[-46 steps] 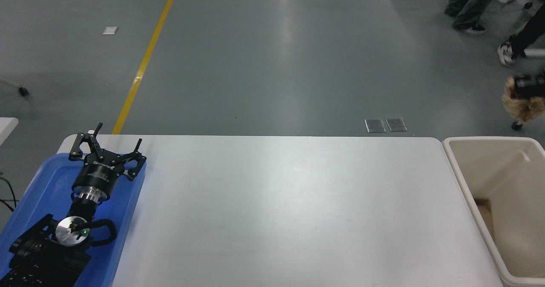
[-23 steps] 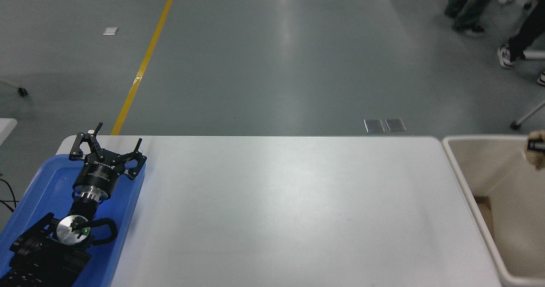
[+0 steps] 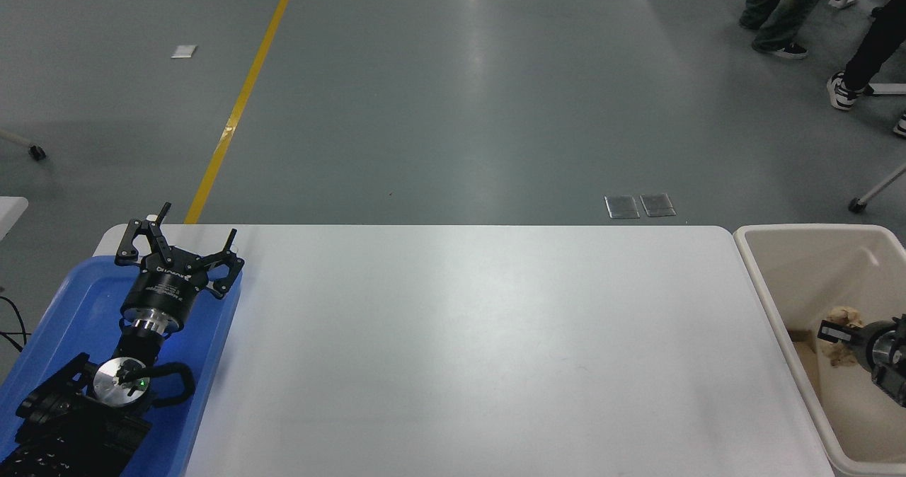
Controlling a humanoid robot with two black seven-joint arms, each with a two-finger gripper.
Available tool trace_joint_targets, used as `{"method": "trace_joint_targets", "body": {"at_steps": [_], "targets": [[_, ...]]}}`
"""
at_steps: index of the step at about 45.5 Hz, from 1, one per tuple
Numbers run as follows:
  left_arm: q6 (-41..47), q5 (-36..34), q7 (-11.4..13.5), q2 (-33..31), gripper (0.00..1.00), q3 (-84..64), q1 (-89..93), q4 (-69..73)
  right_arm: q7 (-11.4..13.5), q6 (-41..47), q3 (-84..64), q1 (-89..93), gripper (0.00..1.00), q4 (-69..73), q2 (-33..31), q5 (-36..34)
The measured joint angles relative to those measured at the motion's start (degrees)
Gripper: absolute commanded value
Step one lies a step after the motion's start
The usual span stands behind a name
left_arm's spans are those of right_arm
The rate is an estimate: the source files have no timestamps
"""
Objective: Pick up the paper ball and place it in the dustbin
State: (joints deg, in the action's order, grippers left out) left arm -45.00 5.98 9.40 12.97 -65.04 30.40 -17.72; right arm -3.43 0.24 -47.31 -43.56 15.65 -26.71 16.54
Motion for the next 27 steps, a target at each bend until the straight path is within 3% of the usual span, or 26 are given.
{"method": "trace_joint_targets", "body": {"at_steps": [18,27], "targets": [[0.0,0.0,0.0,0.0,0.99,0.0,0.0,0.0,-0.1,0.3,1.3,-2.4,1.0,1.0,-2.0,0.6],[0.0,0.0,0.0,0.0,0.99,0.0,0.1,0.0,-0.2,0.8,-0.2,-9.3,1.0,7.2,-6.1,6.0]]}}
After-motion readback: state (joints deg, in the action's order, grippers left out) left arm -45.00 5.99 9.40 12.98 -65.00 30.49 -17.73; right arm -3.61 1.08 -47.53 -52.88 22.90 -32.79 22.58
